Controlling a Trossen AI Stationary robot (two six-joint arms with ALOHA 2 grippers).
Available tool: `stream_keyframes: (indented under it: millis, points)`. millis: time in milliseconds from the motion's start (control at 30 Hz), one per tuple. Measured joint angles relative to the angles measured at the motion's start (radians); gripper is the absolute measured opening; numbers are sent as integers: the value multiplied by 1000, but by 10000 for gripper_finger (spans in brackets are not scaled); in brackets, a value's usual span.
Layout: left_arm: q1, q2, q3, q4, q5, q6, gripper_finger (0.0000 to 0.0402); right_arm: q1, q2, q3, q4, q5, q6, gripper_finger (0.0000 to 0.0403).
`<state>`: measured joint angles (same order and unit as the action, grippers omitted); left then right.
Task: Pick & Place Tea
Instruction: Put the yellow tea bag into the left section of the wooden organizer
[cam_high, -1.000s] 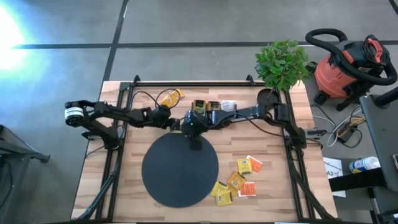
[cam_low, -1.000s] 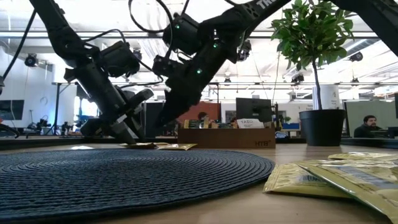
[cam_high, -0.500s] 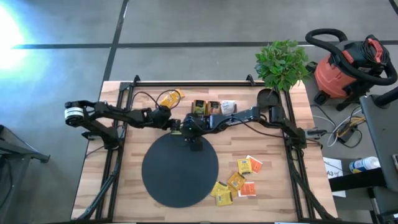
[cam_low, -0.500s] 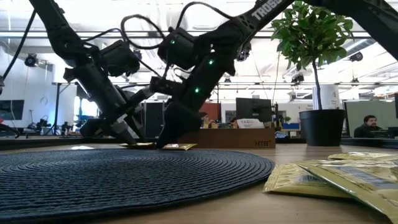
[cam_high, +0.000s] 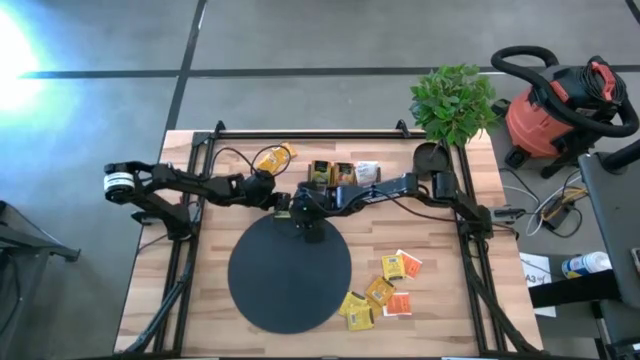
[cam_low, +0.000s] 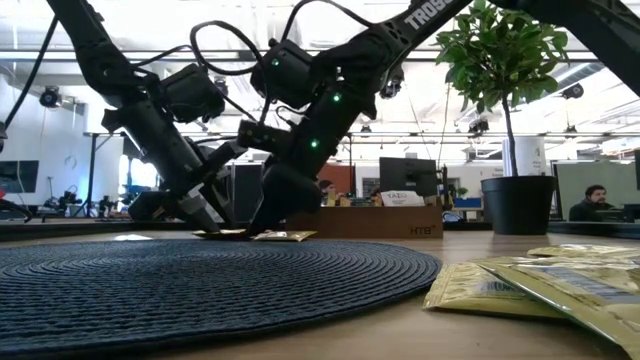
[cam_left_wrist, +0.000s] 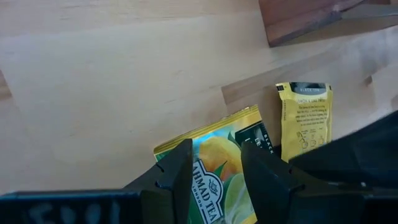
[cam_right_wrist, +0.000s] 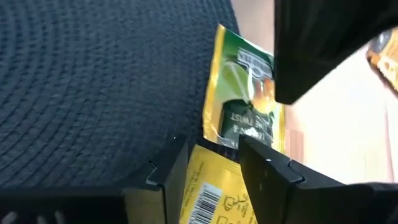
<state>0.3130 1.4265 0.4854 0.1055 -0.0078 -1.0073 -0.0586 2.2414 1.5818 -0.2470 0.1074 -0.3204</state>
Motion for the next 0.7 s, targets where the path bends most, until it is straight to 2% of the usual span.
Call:
stream_keyframes:
  millis: [400,700]
  points:
    - [0,1,0,25,13,-7,135,5,34,-5,82,-2,-193,135]
    - [-5,1,0,26,21,-15,135,4,34,6,70,-2,-207,100]
